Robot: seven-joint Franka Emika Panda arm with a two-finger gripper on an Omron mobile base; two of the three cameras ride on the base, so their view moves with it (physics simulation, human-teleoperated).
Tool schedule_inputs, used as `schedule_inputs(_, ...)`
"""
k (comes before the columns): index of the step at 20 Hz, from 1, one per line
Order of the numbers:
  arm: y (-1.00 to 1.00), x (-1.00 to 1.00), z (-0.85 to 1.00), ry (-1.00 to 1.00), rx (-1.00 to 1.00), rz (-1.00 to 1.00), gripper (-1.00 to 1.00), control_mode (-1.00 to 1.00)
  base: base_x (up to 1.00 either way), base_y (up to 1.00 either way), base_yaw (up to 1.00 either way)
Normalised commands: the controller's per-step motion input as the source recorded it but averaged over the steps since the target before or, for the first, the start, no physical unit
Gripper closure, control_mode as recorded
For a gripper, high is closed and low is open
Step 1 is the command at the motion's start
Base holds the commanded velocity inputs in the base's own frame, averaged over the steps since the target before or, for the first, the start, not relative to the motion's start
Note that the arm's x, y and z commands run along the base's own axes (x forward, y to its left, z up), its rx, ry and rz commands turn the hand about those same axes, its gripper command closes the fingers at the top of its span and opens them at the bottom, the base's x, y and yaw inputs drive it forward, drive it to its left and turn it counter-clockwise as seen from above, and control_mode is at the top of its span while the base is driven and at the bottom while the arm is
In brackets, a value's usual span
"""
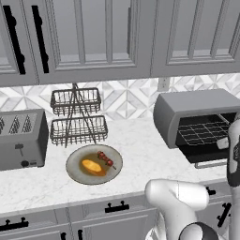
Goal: Pick up the kebab skewer and baguette bread, and place them inside the toaster oven. Close the toaster oven door and start by setting the timer.
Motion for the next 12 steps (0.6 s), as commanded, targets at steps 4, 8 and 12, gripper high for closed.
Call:
schedule_inputs(4, 1.0, -0.19, 0.1, 0.16, -0.01, 0.07, -1.0, -1.0, 0.0, 0.0, 0.0)
schedule_inputs(8, 1.0, 0.0, 0.03, 0.2, -0.04, 0.08, -1.0, -1.0, 0.0, 0.0, 0.0)
schedule_inputs(12, 1.0, 0.17, 0.0, 0.19, -0.02, 0.04, -1.0, -1.0, 0.0, 0.0, 0.0)
